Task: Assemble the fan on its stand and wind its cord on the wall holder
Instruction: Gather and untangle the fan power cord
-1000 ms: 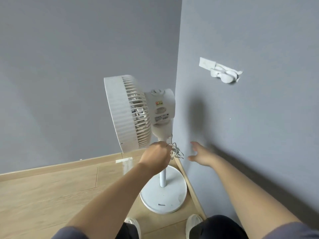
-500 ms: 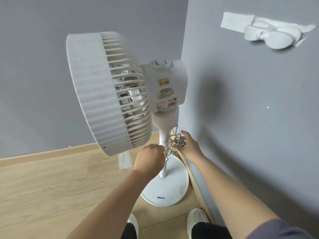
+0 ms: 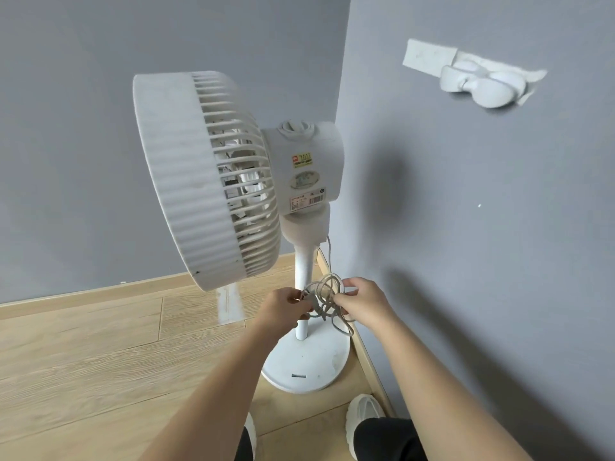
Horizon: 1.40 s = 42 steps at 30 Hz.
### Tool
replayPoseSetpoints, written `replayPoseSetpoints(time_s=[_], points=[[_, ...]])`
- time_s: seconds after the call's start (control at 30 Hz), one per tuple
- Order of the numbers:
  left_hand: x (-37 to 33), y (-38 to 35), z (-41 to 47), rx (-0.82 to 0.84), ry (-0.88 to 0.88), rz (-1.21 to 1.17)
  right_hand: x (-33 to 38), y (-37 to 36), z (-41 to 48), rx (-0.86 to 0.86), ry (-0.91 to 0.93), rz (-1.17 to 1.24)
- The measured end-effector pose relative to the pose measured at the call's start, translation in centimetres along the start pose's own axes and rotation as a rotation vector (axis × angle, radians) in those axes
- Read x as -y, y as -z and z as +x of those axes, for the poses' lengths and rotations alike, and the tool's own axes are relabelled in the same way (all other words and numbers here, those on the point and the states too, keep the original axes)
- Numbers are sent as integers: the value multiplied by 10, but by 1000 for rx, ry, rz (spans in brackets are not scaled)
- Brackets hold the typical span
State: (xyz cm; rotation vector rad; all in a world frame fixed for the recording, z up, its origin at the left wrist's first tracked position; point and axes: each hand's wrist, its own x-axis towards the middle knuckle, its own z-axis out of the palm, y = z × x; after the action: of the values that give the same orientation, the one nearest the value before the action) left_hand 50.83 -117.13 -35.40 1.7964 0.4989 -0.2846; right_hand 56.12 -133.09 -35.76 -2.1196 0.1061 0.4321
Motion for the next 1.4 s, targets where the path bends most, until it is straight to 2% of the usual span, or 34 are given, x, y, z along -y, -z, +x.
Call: replayPoseSetpoints(time_s=[0.13, 0.27, 0.47, 0.63, 0.73, 0.9, 1.0, 1.1, 1.17, 1.3, 1.4], points=[[-4, -7, -11, -10, -47, -213, 3, 7, -18, -75, 31, 38], [-10, -9, -12, 9, -35, -321, 6, 11, -36, -116, 197, -49], [-18, -6, -11, 7, -73, -323, 7, 12, -38, 8, 312, -140], [-21, -7, -13, 30, -84, -310, 4, 13, -36, -60, 343, -107], [-23, -7, -14, 41, -56, -354, 3, 14, -37, -57, 344, -99], [-26, -3, -10, -69, 27, -307, 5, 14, -38, 14, 282, 54], [-25, 2, -10, 24, 131, -292, 5, 13, -36, 38, 234, 234], [-26, 5, -13, 152, 187, -468, 7, 17, -38, 116, 184, 443], [-28, 6, -14, 170, 171, -509, 9, 20, -39, 151, 154, 513], [-29, 10, -12, 102, 152, -506, 10, 24, -42, 143, 145, 473], [-29, 14, -13, 141, 107, -435, 9, 29, -44, 126, 141, 397]])
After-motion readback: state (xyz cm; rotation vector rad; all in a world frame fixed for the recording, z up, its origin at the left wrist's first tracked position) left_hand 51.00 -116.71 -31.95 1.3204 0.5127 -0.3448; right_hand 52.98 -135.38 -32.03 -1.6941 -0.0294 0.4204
